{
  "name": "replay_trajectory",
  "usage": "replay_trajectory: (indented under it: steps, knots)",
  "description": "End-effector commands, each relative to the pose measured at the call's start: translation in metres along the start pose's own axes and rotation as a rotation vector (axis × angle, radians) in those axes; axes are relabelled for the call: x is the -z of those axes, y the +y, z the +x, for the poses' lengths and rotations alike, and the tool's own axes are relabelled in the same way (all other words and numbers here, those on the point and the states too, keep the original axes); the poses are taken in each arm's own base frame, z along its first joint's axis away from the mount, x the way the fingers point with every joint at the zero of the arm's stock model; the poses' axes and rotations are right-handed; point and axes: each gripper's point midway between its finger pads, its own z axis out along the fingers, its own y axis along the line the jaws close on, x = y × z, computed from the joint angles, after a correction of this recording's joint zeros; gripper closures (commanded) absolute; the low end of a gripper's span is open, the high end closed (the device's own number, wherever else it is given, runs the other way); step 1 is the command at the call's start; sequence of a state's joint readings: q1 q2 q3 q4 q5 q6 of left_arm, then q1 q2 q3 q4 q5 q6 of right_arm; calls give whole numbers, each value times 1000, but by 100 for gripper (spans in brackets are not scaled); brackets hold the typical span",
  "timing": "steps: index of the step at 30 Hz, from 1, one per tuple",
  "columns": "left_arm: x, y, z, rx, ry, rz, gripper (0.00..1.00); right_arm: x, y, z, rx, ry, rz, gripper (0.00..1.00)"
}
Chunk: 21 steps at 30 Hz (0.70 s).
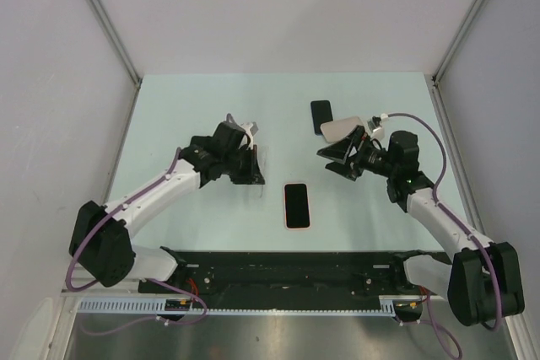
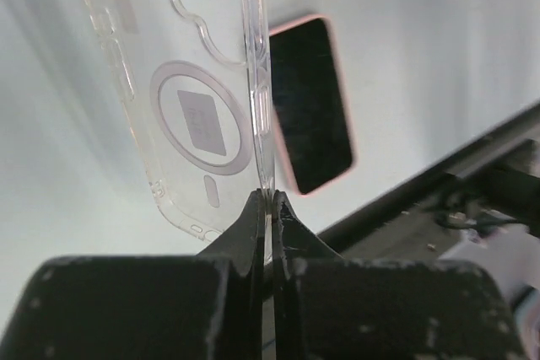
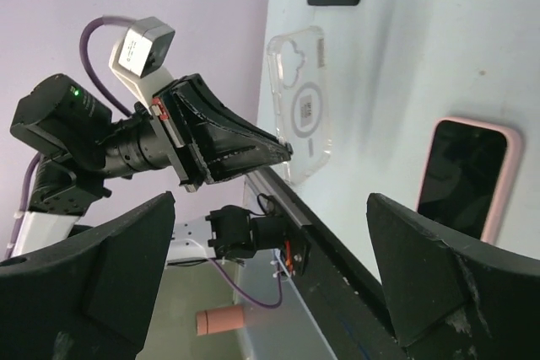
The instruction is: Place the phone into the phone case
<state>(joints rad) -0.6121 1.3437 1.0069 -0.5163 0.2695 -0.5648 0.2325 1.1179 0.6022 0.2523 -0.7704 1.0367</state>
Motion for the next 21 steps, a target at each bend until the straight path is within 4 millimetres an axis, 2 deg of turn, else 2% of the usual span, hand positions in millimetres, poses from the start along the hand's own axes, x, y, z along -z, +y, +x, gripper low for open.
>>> replay_trajectory:
  steps: [1,4,6,11,13,16,17,19,20,21]
  knots:
    - [11,47,-2,-46,-5,-268,100,13,-15,2,12,14,61,0]
    - [5,67,3,-33,32,-368,100,19,-18,1,19,11,72,0]
    - [-8,77,13,-22,94,-404,100,22,-20,-1,28,9,75,0]
    - [-30,80,25,11,148,-413,100,32,-28,-5,29,2,97,0]
    - [-39,74,29,35,165,-371,99,35,-29,-8,46,-8,99,0]
    - [-48,63,32,68,174,-307,88,38,-36,-4,36,4,120,0]
    - [-49,62,32,74,174,-300,77,39,-37,-5,34,1,123,0]
    - [-50,57,30,98,168,-284,67,39,-37,-5,33,7,122,0]
    - [-50,56,28,105,161,-283,52,40,-37,-6,33,3,122,1]
    - [-49,55,27,109,154,-282,48,40,-37,-6,34,5,119,0]
